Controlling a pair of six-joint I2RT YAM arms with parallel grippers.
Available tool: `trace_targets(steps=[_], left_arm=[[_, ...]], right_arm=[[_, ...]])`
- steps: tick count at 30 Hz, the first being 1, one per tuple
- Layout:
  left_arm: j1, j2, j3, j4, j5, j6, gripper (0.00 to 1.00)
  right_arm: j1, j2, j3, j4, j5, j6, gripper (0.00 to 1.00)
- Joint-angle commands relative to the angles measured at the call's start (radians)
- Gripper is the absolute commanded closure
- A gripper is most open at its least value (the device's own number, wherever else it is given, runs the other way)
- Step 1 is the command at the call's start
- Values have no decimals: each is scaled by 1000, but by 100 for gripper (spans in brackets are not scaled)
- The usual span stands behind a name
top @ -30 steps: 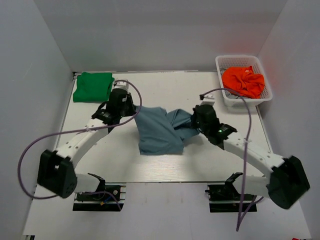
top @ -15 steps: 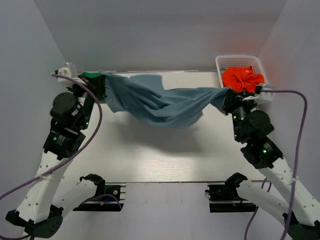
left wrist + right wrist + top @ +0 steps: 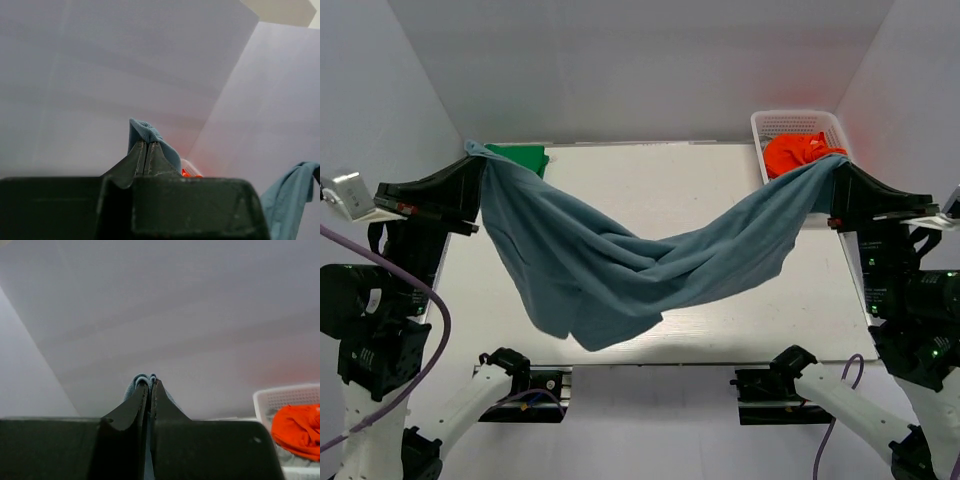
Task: Fold and stack the t-shirts
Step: Flatten out the tshirt
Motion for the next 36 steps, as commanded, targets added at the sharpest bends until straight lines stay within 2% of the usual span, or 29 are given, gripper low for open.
trace_targets(steps=[1, 3, 4, 6, 7, 10, 11, 12, 13, 14, 15, 16, 18, 19, 20, 21, 24, 27, 28, 29, 30, 31, 34, 36], left_arm=[[6, 53, -39, 2, -20, 1, 100], [6, 94, -90, 2, -82, -28, 100], [6, 120, -111, -9, -184, -86, 100], [6, 227, -168, -18, -276, -127, 100], [6, 275, -182, -29, -379, -152, 100], [6, 512, -204, -79, -517, -223, 100], [15, 583, -184, -119, -534, -259, 96], [30, 654, -169, -136, -535, -260, 68], [40, 795, -150, -150, -535, -260, 58], [58, 865, -89, -211, -535, -299, 50], [69, 928, -46, -245, -525, -299, 37], [78, 990, -2, -280, -512, -299, 11], [101, 1123, 130, -382, -502, -310, 2], [101, 1151, 166, -407, -490, -310, 0], [101, 1165, 199, -420, -490, -310, 0], [110, 1165, 200, -420, -490, -310, 0], [110, 1083, 108, -382, -447, -292, 0], [110, 992, -50, -360, -392, -302, 0], [110, 922, -149, -337, -377, -315, 0], [110, 885, -206, -316, -339, -315, 0], [100, 846, -265, -288, -317, -315, 0], [90, 811, -384, -221, -292, -324, 0], [90, 700, -577, -92, -147, -312, 0], [90, 690, -633, 2, -49, -312, 0]], right_arm=[[-2, 54, -39, 22, 93, -24, 100], [-1, 81, -77, 42, 213, -25, 100], [1, 140, -91, 49, 311, -22, 100], [-6, 211, -154, 52, 469, -11, 100], [-7, 269, -174, 121, 600, -13, 100], [-35, 395, -251, 137, 641, 33, 100], [-71, 501, -274, 132, 605, 73, 100], [-87, 537, -283, 131, 579, 116, 100], [-102, 579, -289, 109, 500, 142, 100], [-155, 702, -283, 103, 430, 183, 100], [-170, 748, -274, 100, 381, 182, 100], [-191, 789, -215, 73, 362, 182, 82], [-209, 944, -152, -48, 345, 211, 59], [-216, 987, -95, -79, 333, 216, 29], [-219, 999, -53, -159, 324, 231, 16], [-222, 1006, -32, -179, 286, 257, 10], [-228, 938, -60, -198, 155, 265, 10], [-226, 848, -160, -184, -4, 266, 10], [-225, 831, -185, -182, -56, 266, 10], [-225, 799, -258, -182, -85, 269, 10], [-222, 771, -284, -169, -184, 269, 10], [-222, 750, -309, -155, -216, 269, 10], [-222, 705, -461, -115, -321, 334, 10], [-226, 702, -528, -65, -365, 358, 10]])
